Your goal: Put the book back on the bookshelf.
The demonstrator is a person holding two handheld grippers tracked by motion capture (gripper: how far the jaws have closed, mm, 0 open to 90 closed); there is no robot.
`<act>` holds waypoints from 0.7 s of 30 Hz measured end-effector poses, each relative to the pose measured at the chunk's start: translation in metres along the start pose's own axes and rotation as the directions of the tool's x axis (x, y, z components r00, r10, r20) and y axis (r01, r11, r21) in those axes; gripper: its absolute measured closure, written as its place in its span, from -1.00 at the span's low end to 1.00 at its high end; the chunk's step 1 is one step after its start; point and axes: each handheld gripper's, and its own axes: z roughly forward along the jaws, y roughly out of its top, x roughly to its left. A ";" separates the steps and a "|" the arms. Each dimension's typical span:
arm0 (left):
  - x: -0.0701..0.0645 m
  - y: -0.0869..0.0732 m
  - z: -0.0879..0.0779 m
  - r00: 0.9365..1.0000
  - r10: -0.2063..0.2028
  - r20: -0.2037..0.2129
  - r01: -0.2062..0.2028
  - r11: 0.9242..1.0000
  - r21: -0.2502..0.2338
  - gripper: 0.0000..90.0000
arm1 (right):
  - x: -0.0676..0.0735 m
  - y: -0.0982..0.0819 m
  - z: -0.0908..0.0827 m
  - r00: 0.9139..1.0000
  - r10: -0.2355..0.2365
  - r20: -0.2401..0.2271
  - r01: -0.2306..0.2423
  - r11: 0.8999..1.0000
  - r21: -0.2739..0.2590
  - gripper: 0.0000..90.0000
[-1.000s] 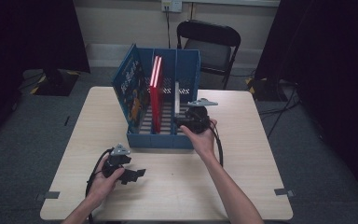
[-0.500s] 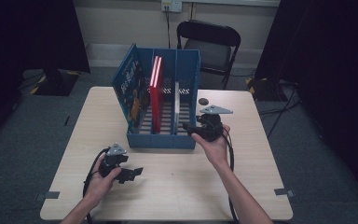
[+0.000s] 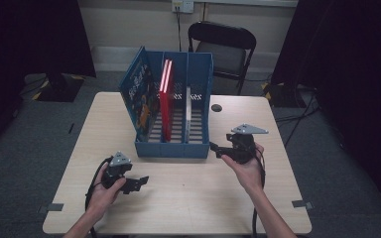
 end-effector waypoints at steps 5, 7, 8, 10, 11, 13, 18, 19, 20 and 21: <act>0.001 -0.004 -0.005 1.000 -0.001 -0.024 0.000 1.000 -0.018 -0.63 | -0.007 -0.018 -0.011 1.000 0.012 -0.004 -0.012 1.000 0.008 -0.42; 0.002 -0.005 -0.006 1.000 -0.002 -0.026 0.001 1.000 -0.017 -0.63 | -0.012 -0.029 -0.014 1.000 0.025 0.000 -0.025 0.999 0.020 -0.43; 0.002 -0.005 -0.006 1.000 -0.006 -0.031 0.005 1.000 -0.016 -0.63 | -0.014 -0.032 -0.015 1.000 0.029 0.000 -0.029 0.999 0.025 -0.44; 0.003 -0.007 -0.007 0.999 -0.010 -0.034 0.010 1.000 -0.012 -0.63 | -0.019 -0.041 -0.021 0.999 0.041 0.013 -0.041 0.999 0.020 -0.45; 0.003 -0.007 -0.007 0.999 -0.008 -0.036 0.007 1.000 -0.011 -0.63 | -0.021 -0.044 -0.025 0.998 0.053 0.017 -0.053 0.998 0.018 -0.45; 0.004 -0.008 -0.008 0.999 -0.006 -0.038 0.006 1.000 -0.008 -0.63 | -0.025 -0.050 -0.031 0.998 0.055 0.030 -0.056 0.998 0.026 -0.46; 0.004 -0.008 -0.009 0.999 -0.003 -0.046 0.003 1.000 -0.018 -0.63 | -0.033 -0.069 -0.042 0.997 0.054 0.062 -0.057 0.997 0.058 -0.48; 0.005 -0.008 -0.009 0.999 -0.004 -0.045 0.004 1.000 -0.014 -0.64 | -0.036 -0.074 -0.043 0.997 0.048 0.059 -0.052 0.997 0.063 -0.47; 0.005 -0.009 -0.008 0.999 -0.008 -0.045 0.007 1.000 -0.012 -0.63 | -0.039 -0.078 -0.045 0.997 0.046 0.058 -0.050 0.996 0.069 -0.47; 0.005 -0.009 -0.007 0.999 -0.007 -0.051 0.007 1.000 -0.012 -0.63 | -0.042 -0.082 -0.047 0.996 0.052 0.067 -0.057 0.996 0.075 -0.48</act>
